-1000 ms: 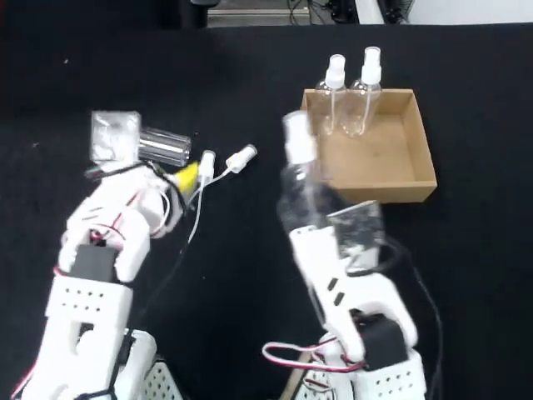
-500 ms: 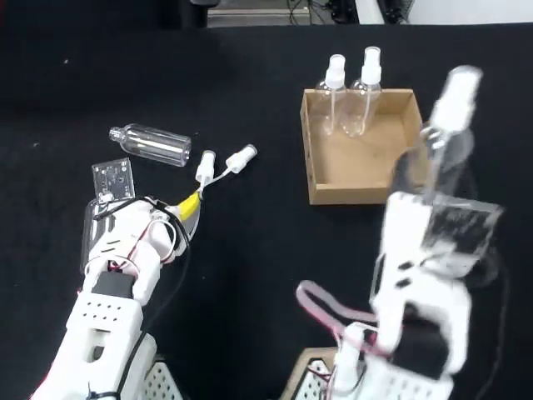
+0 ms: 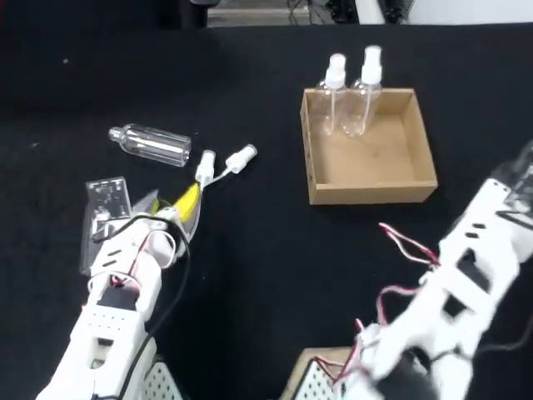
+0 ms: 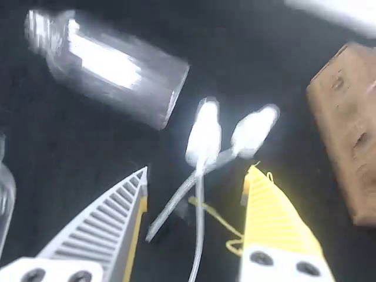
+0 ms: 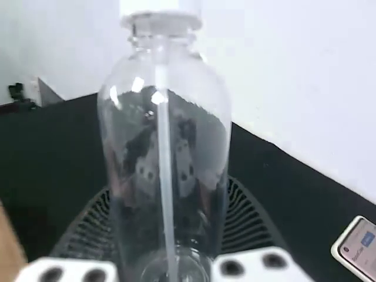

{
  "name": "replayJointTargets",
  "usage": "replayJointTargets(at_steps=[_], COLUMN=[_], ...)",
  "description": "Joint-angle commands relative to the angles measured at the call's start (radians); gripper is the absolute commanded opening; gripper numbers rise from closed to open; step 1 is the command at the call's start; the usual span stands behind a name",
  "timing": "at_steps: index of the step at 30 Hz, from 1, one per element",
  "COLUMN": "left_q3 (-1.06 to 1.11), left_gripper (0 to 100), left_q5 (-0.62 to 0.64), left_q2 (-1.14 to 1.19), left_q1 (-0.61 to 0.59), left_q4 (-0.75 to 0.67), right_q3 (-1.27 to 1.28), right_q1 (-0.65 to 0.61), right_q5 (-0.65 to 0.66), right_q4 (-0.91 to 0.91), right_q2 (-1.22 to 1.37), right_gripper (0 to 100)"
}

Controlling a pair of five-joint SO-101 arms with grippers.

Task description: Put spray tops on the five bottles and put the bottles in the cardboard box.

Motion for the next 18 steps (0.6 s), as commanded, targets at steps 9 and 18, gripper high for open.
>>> replayJointTargets(at_steps=[9, 18], left_q3=[0.036, 0.036], left_gripper=[25, 25], left_q5=[0.006, 0.006], left_q2=[-0.018, -0.018], left_q1=[-0.002, -0.002], left_q4=[-0.083, -0.083], right_q3=[-0.151, -0.392], right_q1=[0.043, 0.064], right_q5=[0.008, 0.008], right_q4=[-0.686, -0.933], right_q2=[0.657, 1.040], right_gripper=[1.0, 1.1])
